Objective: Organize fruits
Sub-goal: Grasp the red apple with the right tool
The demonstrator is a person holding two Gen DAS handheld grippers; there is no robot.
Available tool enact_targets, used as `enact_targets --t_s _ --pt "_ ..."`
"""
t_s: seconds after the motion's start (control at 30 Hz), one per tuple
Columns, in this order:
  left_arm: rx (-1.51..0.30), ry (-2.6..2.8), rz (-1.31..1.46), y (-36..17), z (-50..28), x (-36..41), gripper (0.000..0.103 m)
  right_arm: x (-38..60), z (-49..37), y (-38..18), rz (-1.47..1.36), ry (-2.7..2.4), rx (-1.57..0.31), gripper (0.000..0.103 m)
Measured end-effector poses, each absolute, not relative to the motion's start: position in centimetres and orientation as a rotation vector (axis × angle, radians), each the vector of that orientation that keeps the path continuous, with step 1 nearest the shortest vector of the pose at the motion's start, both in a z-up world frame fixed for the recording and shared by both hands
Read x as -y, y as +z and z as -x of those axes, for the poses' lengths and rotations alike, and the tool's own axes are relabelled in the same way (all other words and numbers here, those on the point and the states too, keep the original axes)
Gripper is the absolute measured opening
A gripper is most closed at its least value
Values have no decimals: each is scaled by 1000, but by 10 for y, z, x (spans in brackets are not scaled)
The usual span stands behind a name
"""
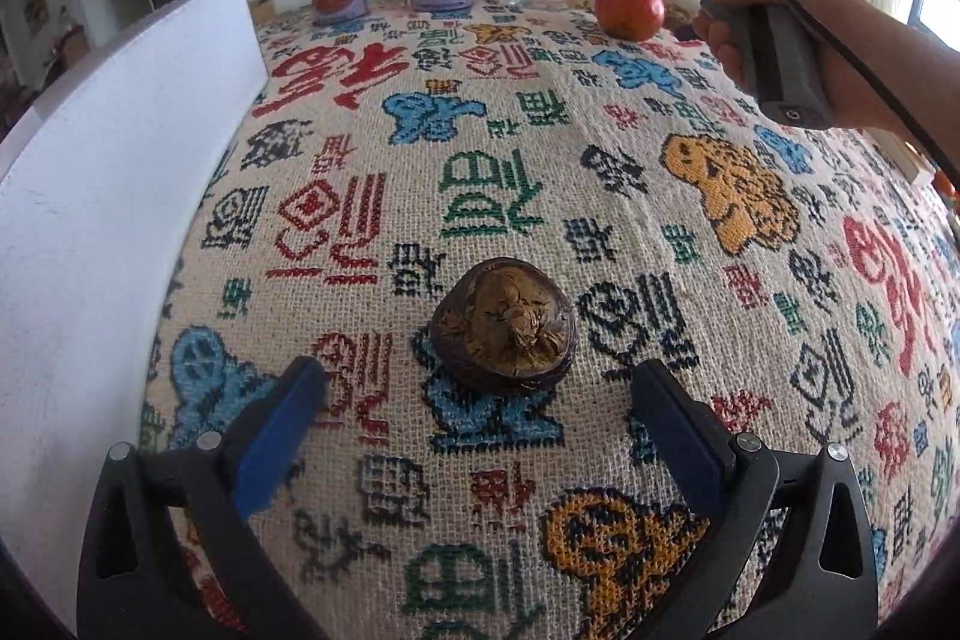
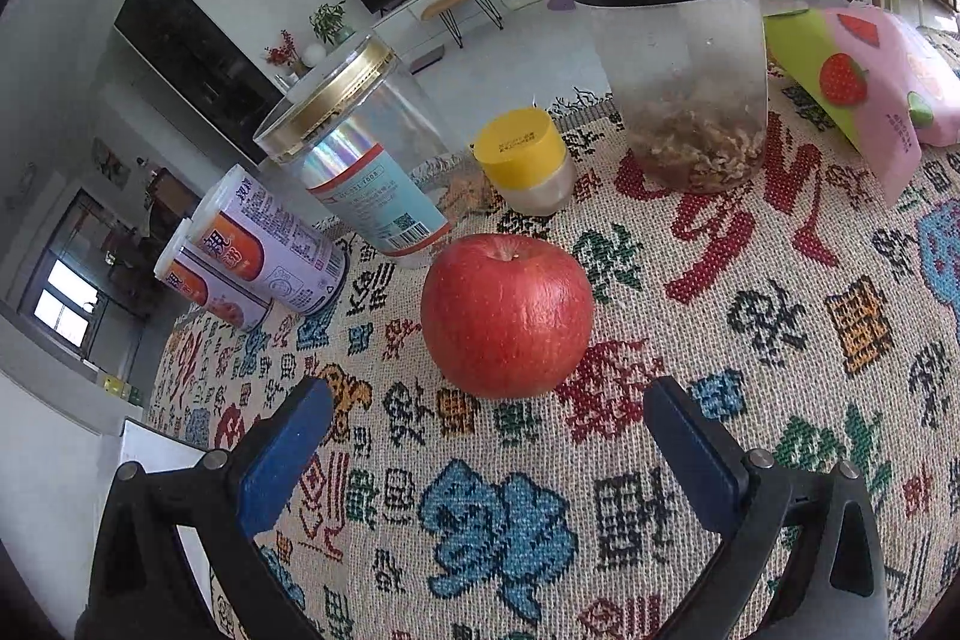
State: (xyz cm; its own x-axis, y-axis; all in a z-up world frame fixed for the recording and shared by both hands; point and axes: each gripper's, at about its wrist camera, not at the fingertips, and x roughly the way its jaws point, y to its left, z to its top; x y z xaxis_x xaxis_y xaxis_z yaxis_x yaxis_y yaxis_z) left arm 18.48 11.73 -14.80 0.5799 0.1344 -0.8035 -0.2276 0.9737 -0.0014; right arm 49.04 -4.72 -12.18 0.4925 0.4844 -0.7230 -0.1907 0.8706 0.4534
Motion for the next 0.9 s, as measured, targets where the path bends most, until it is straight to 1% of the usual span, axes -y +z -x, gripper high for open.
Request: enact_targets --t_s 0.07,0.1,0.13,0.23,0.33,0.5,0.67,0.77,0.9 --pt "-929 211 109 -148 -185 -117 102 41 -507 -129 -347 399 -973 100" --pt "-929 212 109 -148 -185 -117 102 41 -510 -131 -355 397 -968 90" --pt "-929 211 109 -148 -185 -117 102 43 -511 -133 -347 372 -969 68" --pt "-929 211 109 -148 -185 -117 102 59 -498 -137 -405 391 -958 68" --pt "-929 211 109 -148 -185 -117 102 83 -461 -131 -391 446 -963 68" --pt "-929 214 106 -148 -185 -117 102 132 -343 -107 -194 537 -923 68" --pt "-929 214 105 -148 -186 -117 102 172 -226 -120 -34 494 -903 68" --pt "-929 215 104 -148 -185 -116 102 195 -187 -125 -77 467 -889 68" --pt "-929 214 105 -148 -185 -116 102 208 -166 -120 -146 460 -925 68"
